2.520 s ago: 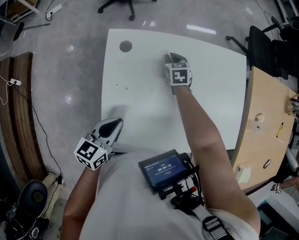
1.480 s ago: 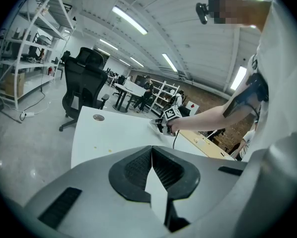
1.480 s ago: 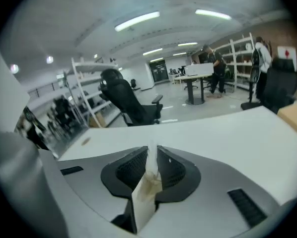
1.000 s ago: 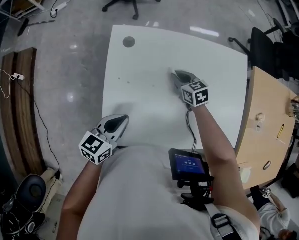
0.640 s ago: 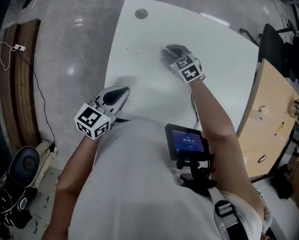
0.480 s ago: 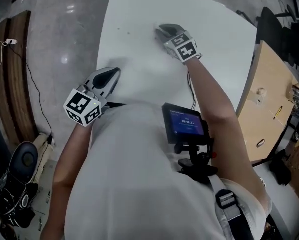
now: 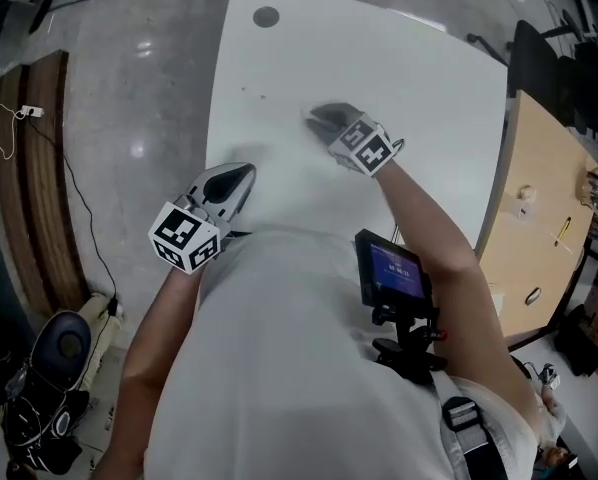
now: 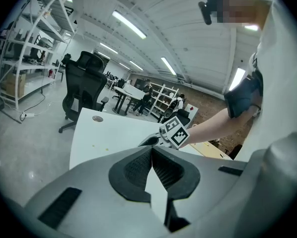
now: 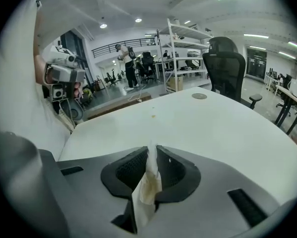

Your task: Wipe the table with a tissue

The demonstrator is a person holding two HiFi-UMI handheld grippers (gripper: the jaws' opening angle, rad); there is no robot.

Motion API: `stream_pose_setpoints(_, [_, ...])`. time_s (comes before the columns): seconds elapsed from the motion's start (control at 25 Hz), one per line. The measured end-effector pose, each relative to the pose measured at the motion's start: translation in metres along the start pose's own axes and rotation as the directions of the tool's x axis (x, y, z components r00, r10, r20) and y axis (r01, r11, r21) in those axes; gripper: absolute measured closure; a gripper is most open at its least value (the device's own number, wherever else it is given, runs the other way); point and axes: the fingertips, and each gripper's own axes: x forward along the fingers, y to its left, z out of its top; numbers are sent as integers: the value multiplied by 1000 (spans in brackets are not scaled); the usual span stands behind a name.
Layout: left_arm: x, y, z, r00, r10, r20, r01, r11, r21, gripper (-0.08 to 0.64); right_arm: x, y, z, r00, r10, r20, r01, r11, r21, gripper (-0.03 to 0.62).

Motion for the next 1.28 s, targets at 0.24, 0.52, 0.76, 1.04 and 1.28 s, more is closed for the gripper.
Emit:
stream_pose_setpoints(0.24, [0,0,2,1000,-21,18,21,1000,4,554,-3,31,-15,998,60,-15,-60,998,-8,528])
stream_pose_setpoints(0.52, [-15,11,-1,999,-20,29,20,1000,-5,554,-24,67,-1,938,325,119,-343,917,205,528])
stream_pose_setpoints(0.76, [-28,19,-6,999,-13,40,13,1000,-12,554,-45,-18,46,947,2,322,-152,885,441,528])
stream_pose_setpoints(1.04, [-41,18,-11,999,0,49,1,1000,-12,554,10,-3,58,974,-101,201,22,932,363,528])
stream_pose_setpoints(1.28, [-57,20,-15,999,1,34,-1,1000,6,554,34,-37,72,959,-249,137,197,931,308,528])
